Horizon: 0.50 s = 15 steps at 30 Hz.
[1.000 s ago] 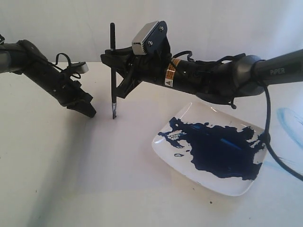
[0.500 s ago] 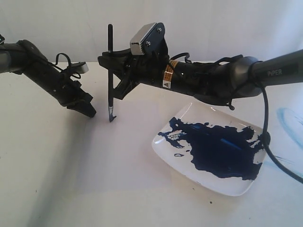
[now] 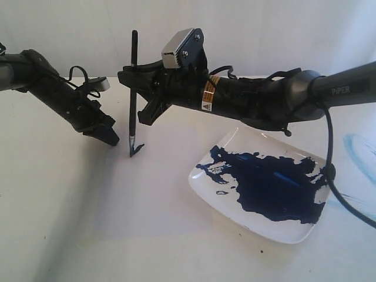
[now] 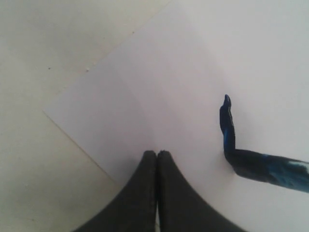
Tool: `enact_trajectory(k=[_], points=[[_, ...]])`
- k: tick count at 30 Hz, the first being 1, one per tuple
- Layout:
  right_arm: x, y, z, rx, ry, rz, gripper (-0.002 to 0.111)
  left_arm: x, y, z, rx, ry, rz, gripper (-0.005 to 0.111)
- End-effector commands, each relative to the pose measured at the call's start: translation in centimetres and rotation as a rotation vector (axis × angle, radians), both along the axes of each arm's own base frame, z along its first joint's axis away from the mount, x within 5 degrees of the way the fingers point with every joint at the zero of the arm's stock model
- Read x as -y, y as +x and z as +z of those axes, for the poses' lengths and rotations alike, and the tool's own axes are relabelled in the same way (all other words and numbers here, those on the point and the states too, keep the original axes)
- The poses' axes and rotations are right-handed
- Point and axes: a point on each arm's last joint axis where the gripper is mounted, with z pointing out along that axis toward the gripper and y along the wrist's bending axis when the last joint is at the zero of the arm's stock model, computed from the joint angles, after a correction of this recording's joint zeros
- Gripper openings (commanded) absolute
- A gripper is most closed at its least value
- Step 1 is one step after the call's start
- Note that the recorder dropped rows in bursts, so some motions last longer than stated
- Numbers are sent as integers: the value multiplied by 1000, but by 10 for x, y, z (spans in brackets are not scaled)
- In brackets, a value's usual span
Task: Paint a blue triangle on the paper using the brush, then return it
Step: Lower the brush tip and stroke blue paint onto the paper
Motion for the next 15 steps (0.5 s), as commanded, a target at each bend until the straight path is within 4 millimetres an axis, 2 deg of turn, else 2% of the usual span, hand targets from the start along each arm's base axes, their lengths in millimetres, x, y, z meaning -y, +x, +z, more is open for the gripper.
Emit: enact_trajectory(k=[1,15], points=[[0,-2,2,-13,8,24,0,2,0,0,-12,-14,1,0],[-1,-7,1,-39,2,81,0,2,0,0,-11,-13,3,0]])
